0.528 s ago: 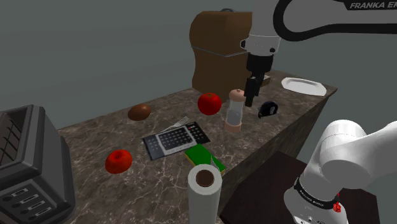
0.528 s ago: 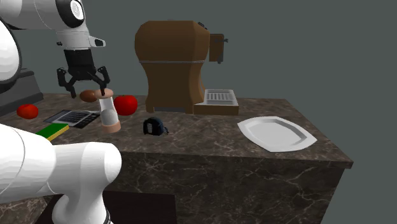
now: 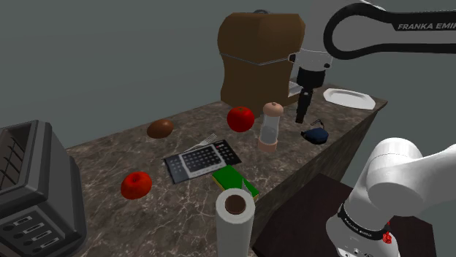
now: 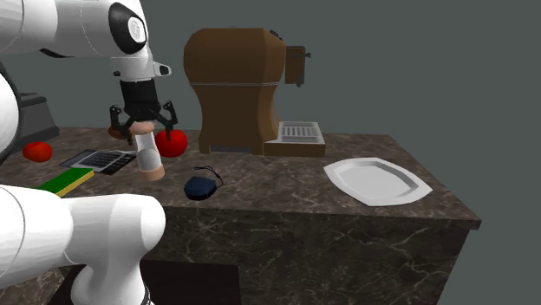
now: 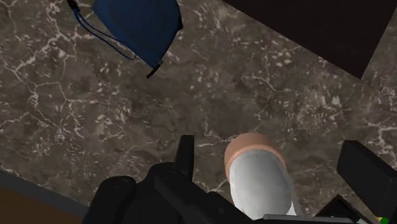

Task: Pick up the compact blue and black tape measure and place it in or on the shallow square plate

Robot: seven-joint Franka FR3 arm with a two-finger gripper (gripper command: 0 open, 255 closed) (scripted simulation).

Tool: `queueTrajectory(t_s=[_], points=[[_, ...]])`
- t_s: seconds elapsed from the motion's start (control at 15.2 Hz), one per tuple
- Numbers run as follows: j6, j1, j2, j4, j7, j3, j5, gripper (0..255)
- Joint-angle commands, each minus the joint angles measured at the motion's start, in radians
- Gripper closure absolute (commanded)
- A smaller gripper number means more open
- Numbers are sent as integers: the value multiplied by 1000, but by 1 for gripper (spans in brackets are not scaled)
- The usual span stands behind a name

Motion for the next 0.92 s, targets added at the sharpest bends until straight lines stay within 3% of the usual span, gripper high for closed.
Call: queueTrajectory(t_s=[0.0, 0.66, 0.86], points=[[16, -13, -19, -28, -73, -51, -44, 0], [165, -70, 34, -72, -428, -338, -260, 0], [197, -73, 41, -95, -436, -355, -273, 0]])
